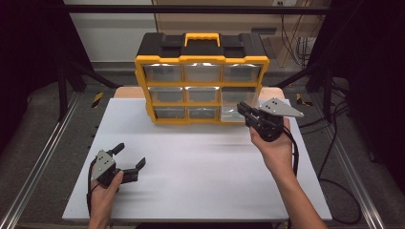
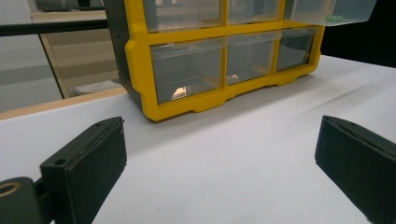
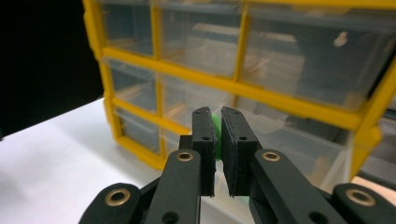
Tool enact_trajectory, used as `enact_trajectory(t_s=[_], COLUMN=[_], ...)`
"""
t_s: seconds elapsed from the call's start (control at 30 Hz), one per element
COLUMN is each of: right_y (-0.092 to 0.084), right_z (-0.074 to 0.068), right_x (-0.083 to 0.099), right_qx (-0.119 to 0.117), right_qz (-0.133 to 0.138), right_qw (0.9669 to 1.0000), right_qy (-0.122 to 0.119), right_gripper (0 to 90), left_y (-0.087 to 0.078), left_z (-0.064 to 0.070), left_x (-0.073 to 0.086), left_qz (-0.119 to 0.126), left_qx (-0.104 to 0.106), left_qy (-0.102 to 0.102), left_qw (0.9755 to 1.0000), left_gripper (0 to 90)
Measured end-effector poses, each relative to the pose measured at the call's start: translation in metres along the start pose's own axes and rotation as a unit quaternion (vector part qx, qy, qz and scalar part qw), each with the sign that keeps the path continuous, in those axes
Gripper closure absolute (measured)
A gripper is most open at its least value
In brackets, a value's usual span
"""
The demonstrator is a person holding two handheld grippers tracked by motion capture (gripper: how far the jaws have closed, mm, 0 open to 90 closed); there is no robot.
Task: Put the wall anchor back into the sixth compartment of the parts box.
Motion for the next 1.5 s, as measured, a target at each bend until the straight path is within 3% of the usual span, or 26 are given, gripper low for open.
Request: enact_trajectory(t_s=[0.63, 1.27, 1.5], right_y=[0.015, 0.04, 0.051], right_z=[0.032, 0.03, 0.03], right_x=[-0.021, -0.021, -0.013], right_qx=[0.047, 0.045, 0.037], right_qz=[0.001, -0.036, -0.065], right_qw=[0.9989, 0.9982, 0.9972], right_qy=[0.007, -0.012, 0.001], right_gripper=[84.6, 84.5, 84.5], left_y=[-0.001, -0.002, -0.003], left_z=[-0.002, -0.003, -0.003], left_x=[0.0, -0.001, -0.001], left_qz=[0.002, 0.003, 0.005], left_qx=[-0.002, -0.003, -0.004], left_qy=[-0.002, -0.003, -0.003], left_qw=[1.0, 1.0, 1.0], left_gripper=[2.0, 2.0, 2.0])
Point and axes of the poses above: each handheld gripper's, and its own axes: y roughly forward along the jaws, x roughly out of its underside, z roughly to its right, the point moved 9 cm from there along y, roughly forward along the jaws, and after that the axes turned 10 degrees about x, right-handed, at the moved point
